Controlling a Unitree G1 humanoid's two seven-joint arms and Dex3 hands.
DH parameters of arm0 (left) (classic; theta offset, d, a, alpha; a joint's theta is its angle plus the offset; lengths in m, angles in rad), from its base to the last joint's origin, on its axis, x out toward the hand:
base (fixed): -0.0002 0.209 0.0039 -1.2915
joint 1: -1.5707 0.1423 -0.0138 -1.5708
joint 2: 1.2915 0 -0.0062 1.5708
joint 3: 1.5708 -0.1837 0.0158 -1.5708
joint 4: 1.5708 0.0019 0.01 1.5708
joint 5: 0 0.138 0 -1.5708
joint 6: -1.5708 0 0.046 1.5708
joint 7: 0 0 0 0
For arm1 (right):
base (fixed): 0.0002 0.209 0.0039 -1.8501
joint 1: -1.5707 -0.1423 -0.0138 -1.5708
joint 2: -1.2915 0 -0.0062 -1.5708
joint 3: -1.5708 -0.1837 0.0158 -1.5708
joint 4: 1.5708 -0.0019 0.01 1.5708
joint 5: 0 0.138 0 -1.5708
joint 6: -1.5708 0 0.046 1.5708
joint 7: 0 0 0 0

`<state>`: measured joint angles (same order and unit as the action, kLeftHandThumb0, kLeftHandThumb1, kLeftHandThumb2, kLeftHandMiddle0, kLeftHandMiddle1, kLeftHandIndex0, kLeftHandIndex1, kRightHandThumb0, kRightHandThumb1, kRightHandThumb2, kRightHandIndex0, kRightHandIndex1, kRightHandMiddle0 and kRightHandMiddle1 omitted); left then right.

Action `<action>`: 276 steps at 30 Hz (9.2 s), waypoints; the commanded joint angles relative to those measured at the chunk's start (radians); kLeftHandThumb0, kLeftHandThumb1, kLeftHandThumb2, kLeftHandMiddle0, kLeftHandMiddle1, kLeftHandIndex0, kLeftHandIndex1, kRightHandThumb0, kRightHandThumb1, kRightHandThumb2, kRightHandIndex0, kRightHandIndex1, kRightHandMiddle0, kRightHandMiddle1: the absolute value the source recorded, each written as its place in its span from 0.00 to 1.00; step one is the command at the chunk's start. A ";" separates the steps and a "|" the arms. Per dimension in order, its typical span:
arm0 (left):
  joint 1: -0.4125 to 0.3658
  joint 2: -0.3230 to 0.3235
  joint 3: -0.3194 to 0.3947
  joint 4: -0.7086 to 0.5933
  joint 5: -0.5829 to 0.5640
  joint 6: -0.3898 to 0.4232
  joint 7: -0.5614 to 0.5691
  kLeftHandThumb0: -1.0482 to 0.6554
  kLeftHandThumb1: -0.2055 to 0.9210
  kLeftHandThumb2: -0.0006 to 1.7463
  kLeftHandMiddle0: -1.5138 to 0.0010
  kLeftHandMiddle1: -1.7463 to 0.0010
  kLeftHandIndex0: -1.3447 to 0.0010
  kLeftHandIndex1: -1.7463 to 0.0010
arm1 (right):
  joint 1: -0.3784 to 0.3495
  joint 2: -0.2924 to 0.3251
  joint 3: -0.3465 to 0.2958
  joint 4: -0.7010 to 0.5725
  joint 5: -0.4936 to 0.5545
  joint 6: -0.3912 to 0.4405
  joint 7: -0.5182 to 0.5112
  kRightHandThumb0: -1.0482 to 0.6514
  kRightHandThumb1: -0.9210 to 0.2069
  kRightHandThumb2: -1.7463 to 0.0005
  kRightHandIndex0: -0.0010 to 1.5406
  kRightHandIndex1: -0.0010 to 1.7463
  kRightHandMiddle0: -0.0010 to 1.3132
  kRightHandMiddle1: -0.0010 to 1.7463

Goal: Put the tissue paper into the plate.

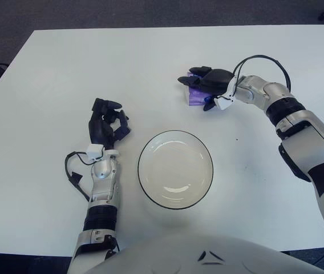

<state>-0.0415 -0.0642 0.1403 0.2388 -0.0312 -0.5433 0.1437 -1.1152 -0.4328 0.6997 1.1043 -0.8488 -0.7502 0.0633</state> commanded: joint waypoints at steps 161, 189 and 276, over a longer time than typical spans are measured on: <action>0.146 -0.037 -0.008 0.149 0.003 -0.016 0.004 0.61 0.43 0.76 0.55 0.10 0.66 0.00 | 0.647 0.081 -0.335 -1.143 1.026 0.018 1.028 0.62 0.79 0.07 0.53 0.99 0.50 0.96; 0.133 -0.047 0.016 0.173 -0.048 0.031 -0.015 0.61 0.39 0.77 0.53 0.14 0.60 0.00 | 0.643 0.029 -0.316 -1.086 0.967 0.016 0.953 0.00 0.00 0.62 0.00 0.00 0.00 0.00; 0.148 -0.029 -0.007 0.132 -0.001 0.013 0.007 0.61 0.41 0.78 0.55 0.08 0.65 0.00 | 0.873 0.452 -0.678 -0.897 0.971 0.204 0.108 0.37 0.22 0.40 0.38 0.78 0.31 1.00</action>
<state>-0.0257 -0.0695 0.1368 0.2201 -0.0309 -0.5311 0.1664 -0.2695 -0.0083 0.0452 0.1890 0.1269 -0.5830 0.2208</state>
